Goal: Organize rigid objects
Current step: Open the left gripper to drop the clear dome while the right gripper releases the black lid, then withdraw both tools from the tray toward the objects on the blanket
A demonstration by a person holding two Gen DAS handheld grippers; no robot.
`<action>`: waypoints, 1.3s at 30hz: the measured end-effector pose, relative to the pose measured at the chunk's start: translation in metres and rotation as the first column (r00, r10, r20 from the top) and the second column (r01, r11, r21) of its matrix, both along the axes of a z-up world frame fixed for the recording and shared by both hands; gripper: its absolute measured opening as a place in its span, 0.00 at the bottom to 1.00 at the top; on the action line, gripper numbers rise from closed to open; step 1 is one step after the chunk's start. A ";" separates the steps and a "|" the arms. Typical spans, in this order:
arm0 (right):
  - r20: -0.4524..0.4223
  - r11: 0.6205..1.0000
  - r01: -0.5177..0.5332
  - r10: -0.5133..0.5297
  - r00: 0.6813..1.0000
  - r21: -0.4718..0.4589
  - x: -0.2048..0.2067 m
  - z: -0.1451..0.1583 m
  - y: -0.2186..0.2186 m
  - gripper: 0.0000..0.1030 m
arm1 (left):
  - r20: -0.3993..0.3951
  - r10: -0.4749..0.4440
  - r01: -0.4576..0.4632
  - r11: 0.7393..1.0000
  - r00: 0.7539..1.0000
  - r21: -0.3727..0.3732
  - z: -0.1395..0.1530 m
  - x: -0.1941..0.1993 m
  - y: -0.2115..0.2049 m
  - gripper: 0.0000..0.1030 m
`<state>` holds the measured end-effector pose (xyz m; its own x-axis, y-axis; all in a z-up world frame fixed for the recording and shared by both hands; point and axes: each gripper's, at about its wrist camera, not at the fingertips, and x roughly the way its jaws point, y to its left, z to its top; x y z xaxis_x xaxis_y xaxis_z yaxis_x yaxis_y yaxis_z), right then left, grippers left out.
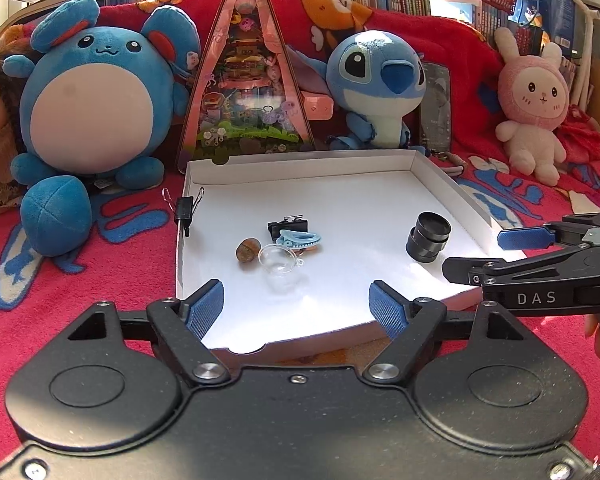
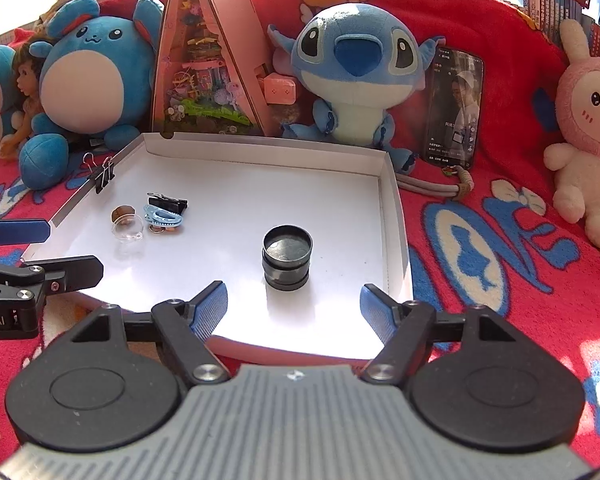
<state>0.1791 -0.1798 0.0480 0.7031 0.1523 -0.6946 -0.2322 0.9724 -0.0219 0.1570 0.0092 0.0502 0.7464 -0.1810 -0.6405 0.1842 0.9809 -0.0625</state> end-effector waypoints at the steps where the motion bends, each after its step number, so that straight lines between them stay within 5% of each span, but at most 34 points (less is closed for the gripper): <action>1: 0.007 1.000 -0.005 0.005 1.000 0.001 -0.004 0.001 0.000 0.82 | 0.001 -0.009 0.009 1.000 1.000 0.001 0.001 -0.005 -0.001 0.76; 19: 0.041 0.998 -0.060 0.059 0.997 0.011 -0.065 0.003 -0.012 0.84 | -0.005 -0.116 0.116 0.993 0.993 0.015 -0.009 -0.075 -0.008 0.77; 39: 0.049 0.995 -0.066 0.062 0.997 0.081 -0.137 -0.014 -0.021 0.85 | 0.028 -0.089 0.089 0.996 0.996 -0.005 -0.029 -0.143 -0.003 0.72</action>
<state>0.0422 -0.2004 0.0342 0.7212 0.2533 -0.6447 -0.2948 0.9545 0.0453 0.0143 0.0065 0.0215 0.7447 -0.2514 -0.6182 0.2724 0.9602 -0.0623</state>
